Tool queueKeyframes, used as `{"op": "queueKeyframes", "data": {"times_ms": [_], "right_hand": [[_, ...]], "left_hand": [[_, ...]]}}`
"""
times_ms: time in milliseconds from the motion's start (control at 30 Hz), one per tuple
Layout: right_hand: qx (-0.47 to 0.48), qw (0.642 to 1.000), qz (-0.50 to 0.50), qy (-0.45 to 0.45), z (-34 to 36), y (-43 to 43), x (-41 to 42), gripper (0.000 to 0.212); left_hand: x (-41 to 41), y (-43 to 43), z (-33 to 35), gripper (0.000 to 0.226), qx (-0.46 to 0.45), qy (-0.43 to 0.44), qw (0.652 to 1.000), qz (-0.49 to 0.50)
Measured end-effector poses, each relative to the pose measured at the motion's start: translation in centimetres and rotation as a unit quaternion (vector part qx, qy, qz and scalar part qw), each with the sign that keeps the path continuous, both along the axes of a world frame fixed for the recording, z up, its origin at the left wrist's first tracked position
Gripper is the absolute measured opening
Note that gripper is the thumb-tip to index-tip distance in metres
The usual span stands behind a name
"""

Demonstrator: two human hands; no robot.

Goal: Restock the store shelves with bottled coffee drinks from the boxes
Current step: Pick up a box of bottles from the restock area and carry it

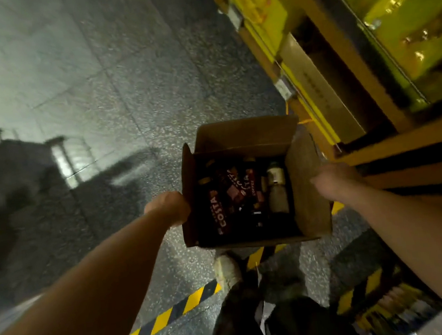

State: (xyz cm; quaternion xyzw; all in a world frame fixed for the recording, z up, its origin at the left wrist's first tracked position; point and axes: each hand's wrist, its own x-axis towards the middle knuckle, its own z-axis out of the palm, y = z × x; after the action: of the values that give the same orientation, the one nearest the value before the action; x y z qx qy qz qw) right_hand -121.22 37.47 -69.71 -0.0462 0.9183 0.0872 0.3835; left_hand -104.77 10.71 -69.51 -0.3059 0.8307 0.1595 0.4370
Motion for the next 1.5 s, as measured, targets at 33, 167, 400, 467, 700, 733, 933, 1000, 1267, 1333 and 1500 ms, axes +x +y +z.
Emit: {"op": "queueKeyframes", "data": {"times_ms": [33, 167, 400, 467, 700, 733, 933, 1000, 1267, 1333, 1500], "right_hand": [[-0.004, 1.000, 0.016, 0.003, 0.4, -2.0, -1.1, 0.031], [0.009, 0.996, 0.090, 0.001, 2.2, -10.3, -6.2, 0.039], [-0.044, 0.981, 0.187, 0.012, 6.7, -25.8, -15.1, 0.034], [-0.033, 0.973, 0.228, 0.012, 8.0, -30.4, -17.0, 0.034], [-0.040, 0.957, 0.283, 0.046, 11.8, -47.3, -22.2, 0.034], [-0.041, 0.956, 0.288, 0.046, 12.2, -49.7, -22.8, 0.034], [-0.037, 0.948, 0.315, 0.038, 13.7, -63.2, -25.6, 0.035], [-0.040, 0.946, 0.320, 0.034, 13.8, -67.9, -26.9, 0.034], [-0.058, 0.913, 0.404, 0.001, 14.1, -89.5, -32.1, 0.032], [-0.058, 0.904, 0.423, 0.004, 14.7, -94.9, -32.9, 0.032], [-0.065, 0.882, 0.466, 0.022, 16.0, -109.4, -34.3, 0.030]], "left_hand": [[-0.2, -1.5, 0.7, 0.022, 0.001, -0.002, 1.000, 0.015], [-2.1, -7.4, 4.2, 0.025, 0.004, 0.006, 0.997, 0.081], [-6.0, -17.0, 10.6, 0.032, -0.001, 0.020, 0.977, 0.213], [-7.0, -19.9, 12.0, 0.032, 0.001, 0.021, 0.974, 0.227], [-10.1, -33.6, 13.8, 0.033, 0.038, 0.034, 0.949, 0.312], [-10.6, -35.8, 13.9, 0.033, 0.045, 0.037, 0.945, 0.323], [-12.6, -48.0, 13.8, 0.034, 0.042, 0.031, 0.934, 0.353], [-13.9, -52.3, 14.4, 0.034, 0.038, 0.024, 0.935, 0.353], [-18.0, -68.8, 15.3, 0.035, 0.025, 0.007, 0.906, 0.423], [-18.5, -72.7, 15.6, 0.034, 0.017, 0.009, 0.904, 0.428], [-19.0, -84.8, 14.9, 0.031, 0.007, 0.024, 0.897, 0.441]]}}
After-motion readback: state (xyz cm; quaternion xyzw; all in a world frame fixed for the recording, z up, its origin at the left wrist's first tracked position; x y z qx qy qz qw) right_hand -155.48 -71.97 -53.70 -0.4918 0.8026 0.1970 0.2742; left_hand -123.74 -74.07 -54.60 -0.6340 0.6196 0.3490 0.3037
